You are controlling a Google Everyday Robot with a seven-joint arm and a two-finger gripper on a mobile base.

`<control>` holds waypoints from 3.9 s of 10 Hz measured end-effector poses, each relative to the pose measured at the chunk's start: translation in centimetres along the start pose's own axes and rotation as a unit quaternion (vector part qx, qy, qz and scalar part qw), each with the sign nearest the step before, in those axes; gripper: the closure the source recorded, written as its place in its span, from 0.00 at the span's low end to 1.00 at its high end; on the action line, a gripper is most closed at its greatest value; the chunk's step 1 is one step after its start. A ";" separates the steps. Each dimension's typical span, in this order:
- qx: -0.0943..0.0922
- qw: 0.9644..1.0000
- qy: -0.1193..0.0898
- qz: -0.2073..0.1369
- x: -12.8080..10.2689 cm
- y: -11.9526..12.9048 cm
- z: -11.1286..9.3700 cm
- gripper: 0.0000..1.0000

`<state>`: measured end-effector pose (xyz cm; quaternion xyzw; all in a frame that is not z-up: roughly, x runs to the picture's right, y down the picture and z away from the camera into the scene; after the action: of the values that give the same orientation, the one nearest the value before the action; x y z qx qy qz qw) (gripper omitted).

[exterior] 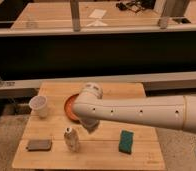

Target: Knock the bottle over

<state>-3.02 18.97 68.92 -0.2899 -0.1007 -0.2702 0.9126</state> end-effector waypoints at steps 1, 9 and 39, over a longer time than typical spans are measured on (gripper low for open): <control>0.002 1.000 -0.001 -0.005 -0.4 -0.2 0.0 0.89; 0.009 0.998 -0.005 -0.069 -5.5 -2.9 -0.3 0.98; 0.041 0.982 -0.037 -0.179 -13.1 -6.1 -0.7 0.98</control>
<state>-17.23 20.09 66.78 -0.2395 -0.1959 -0.4137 0.8562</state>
